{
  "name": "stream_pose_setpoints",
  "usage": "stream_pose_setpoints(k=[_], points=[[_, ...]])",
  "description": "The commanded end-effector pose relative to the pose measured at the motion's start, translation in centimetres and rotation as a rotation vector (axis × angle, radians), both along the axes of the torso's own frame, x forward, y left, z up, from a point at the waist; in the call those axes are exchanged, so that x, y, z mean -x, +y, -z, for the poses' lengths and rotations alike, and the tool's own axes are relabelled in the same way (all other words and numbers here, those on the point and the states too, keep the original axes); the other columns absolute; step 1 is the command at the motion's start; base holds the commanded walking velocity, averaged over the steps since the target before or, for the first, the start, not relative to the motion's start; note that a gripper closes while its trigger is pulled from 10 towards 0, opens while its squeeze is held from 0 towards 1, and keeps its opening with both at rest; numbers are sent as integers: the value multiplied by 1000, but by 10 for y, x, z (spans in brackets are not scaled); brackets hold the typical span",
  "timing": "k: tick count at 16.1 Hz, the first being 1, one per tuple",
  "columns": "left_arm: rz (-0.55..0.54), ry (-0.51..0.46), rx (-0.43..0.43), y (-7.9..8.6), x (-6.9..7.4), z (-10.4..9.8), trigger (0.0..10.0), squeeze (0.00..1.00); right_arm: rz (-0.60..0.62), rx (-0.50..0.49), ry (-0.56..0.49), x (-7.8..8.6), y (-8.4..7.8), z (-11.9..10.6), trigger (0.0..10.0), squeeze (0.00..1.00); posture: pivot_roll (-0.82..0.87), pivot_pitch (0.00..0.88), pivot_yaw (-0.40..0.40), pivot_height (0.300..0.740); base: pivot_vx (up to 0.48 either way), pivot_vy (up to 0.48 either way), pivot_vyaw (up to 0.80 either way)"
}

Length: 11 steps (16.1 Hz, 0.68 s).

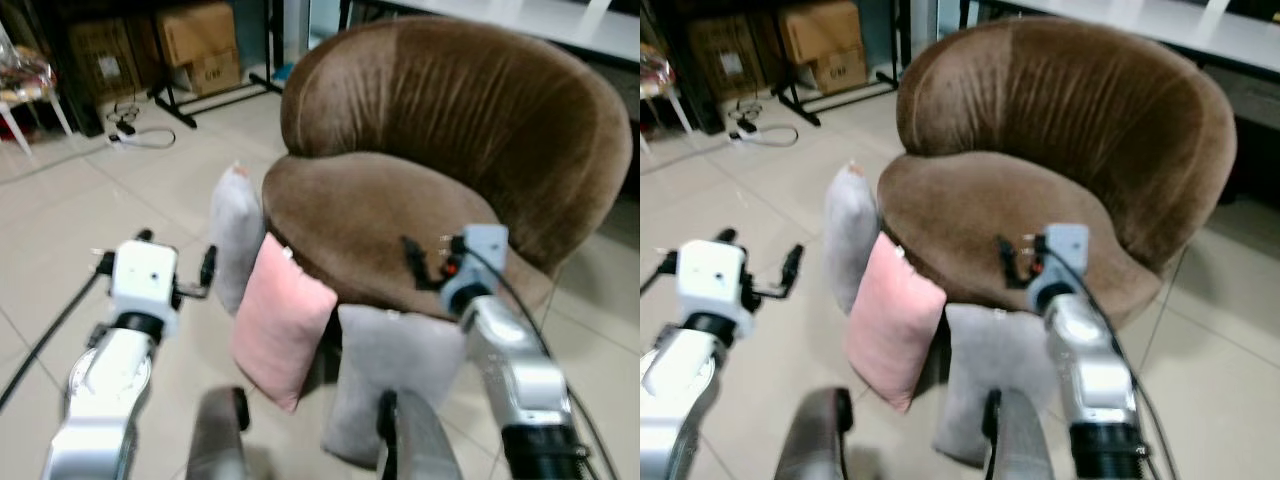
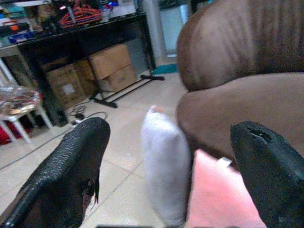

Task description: Move the pillow to the sofa from floor

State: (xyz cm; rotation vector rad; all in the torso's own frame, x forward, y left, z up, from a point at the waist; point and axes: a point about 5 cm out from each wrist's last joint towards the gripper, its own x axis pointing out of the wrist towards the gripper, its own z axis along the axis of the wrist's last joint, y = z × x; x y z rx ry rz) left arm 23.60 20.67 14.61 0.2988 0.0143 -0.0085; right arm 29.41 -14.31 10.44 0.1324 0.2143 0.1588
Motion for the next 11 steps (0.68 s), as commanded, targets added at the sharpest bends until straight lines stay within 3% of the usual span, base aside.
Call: stream_pose_setpoints(k=[1, 5, 11], points=[[-2, 21, -1, -1, 0, 4, 10000, 0, -18, 6, 11, -1, -1, 0, 10000, 0, -38, 0, -51, 505, 0, 0, 0], [29, 35, -55, 0, -3, 1, 10000, 0, -6, -4, 6, -6, -6, -2, 10000, 0, -18, 0, -69, 465, 0, 0, 0], [94, 64, -76, 5, -2, -1, 10000, 0, -67, -2, 63, -19, 10, 9, 10000, 0, 20, 0, -79, 395, 0, 0, 0]])
